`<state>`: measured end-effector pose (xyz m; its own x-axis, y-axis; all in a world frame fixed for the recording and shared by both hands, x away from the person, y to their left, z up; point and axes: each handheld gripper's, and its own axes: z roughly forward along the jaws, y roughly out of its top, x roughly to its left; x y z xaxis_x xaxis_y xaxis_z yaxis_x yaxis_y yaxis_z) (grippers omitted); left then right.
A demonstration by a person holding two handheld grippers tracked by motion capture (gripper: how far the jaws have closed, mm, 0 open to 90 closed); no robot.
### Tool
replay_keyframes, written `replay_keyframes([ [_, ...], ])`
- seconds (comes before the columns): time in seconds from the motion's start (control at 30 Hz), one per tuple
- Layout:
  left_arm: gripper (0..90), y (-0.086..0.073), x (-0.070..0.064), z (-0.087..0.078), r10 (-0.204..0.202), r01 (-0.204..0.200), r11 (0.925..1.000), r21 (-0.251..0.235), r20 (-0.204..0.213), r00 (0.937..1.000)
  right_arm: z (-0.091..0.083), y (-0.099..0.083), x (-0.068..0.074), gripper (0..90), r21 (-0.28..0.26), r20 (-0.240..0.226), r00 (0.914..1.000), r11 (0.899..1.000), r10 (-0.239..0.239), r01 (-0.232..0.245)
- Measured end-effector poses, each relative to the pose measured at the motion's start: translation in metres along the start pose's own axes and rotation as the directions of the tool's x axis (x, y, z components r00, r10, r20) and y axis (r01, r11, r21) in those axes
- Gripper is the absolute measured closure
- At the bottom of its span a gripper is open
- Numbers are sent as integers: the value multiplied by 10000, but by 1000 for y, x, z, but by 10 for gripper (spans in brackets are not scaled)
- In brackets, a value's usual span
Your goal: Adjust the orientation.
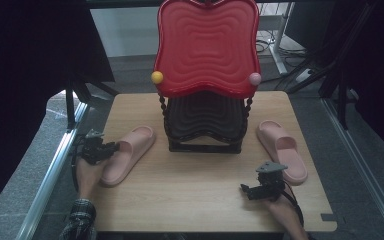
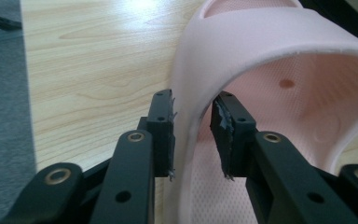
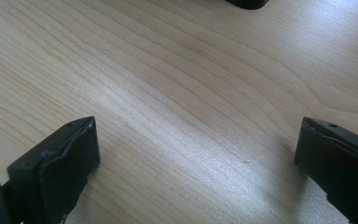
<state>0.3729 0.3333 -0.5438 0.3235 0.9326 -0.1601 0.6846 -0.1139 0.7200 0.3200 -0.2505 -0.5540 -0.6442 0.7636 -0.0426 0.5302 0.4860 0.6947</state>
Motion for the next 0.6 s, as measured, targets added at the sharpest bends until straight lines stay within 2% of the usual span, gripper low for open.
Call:
replay_keyframes([
  [0.07,722,0,0,3,-35,35,10000,61,58,10000,0,0,0,0,-2,6,10000,10000,-15,15],
  [0.3,806,1,-1,5,96,-91,9998,153,-340,9994,0,0,0,0,-13,2,10000,10000,-25,25],
  [0.4,831,2,-3,6,292,-284,9995,158,-571,9979,0,0,0,0,-15,8,10000,10000,-37,37],
  [0.5,837,3,-4,7,330,-327,9995,42,-747,9967,0,0,0,0,-2,1,10000,10000,-15,15],
  [0.6,841,3,-4,7,178,-196,9996,-227,-770,9969,0,0,0,0,-2,0,10000,10000,-13,13],
])
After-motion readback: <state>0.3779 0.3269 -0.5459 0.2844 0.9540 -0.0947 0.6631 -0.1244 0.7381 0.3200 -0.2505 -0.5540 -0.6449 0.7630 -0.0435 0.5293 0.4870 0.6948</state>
